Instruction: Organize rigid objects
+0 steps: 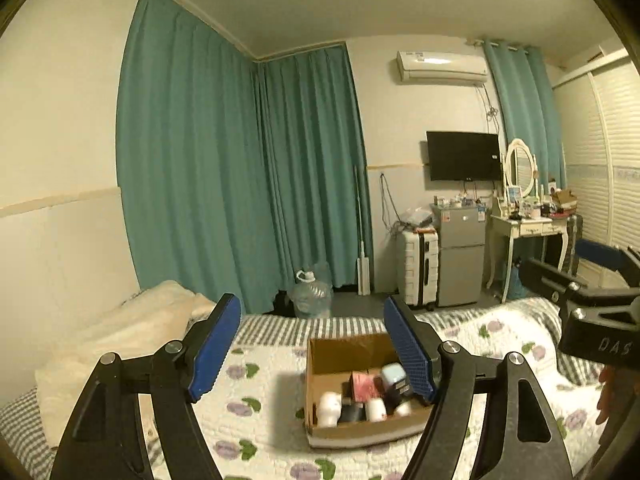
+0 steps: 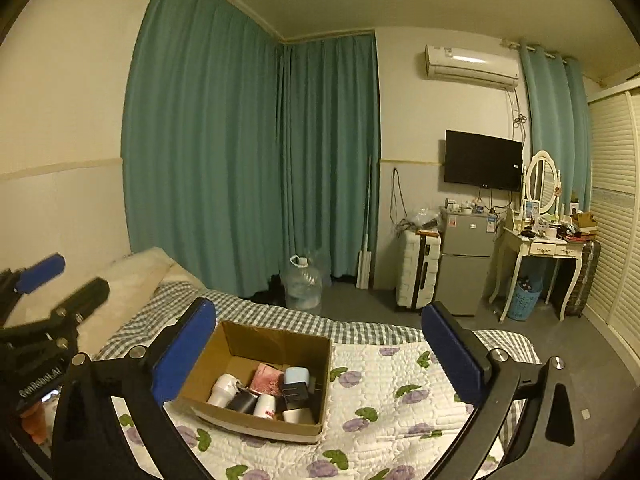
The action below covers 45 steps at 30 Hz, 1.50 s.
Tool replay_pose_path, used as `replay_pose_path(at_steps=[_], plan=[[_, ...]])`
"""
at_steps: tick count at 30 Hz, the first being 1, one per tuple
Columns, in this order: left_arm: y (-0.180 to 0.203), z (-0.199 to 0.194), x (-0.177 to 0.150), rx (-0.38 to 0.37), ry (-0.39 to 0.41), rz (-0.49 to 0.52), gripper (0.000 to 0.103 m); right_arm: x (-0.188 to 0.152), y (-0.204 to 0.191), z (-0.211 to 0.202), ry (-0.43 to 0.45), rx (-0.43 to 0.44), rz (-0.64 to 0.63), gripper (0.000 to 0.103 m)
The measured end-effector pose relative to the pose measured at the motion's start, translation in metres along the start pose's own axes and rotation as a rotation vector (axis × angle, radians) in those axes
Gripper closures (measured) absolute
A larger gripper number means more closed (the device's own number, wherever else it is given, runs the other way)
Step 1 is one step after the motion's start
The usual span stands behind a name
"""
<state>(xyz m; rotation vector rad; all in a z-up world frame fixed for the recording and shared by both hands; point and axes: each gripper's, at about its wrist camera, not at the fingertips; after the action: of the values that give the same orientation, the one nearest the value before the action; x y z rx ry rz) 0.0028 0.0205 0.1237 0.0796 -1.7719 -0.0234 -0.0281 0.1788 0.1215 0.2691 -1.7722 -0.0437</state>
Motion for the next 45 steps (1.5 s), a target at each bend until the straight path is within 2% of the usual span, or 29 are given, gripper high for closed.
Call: replay_pose_path(at_steps=[5, 7, 10, 17, 45], plan=[[-0.004, 0.008, -0.033, 0.01, -0.046, -0.011, 0.026, -0.038, -0.01, 0.003, -0.025, 0.028, 0.017, 0.0], [-0.005, 0.008, -0.046, 0.017, -0.042, -0.02, 0.026, -0.053, -0.012, 0.011, -0.012, 0.022, 0.033, 0.0], [-0.006, 0.018, -0.066, 0.034, -0.072, -0.013, 0.026, -0.073, -0.017, 0.029, -0.042, 0.016, 0.032, 0.0], [-0.016, 0.039, -0.088, 0.059, -0.14, -0.048, 0.026, -0.102, -0.017, 0.059, -0.116, 0.012, 0.034, 0.0], [-0.015, 0.039, -0.099, 0.062, -0.184, -0.04, 0.026, -0.111, -0.029, 0.065, -0.164, 0.017, 0.0, 0.0]])
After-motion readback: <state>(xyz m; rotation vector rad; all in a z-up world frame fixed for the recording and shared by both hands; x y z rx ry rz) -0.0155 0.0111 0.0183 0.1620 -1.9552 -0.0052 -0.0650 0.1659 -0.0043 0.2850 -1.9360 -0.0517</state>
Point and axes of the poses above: each gripper's, at about its wrist camera, not at the fingertips, and z roughly the way its jaws point, y to its right, x to its top, and after that the axes turned 10 degrees about -z, right-handed
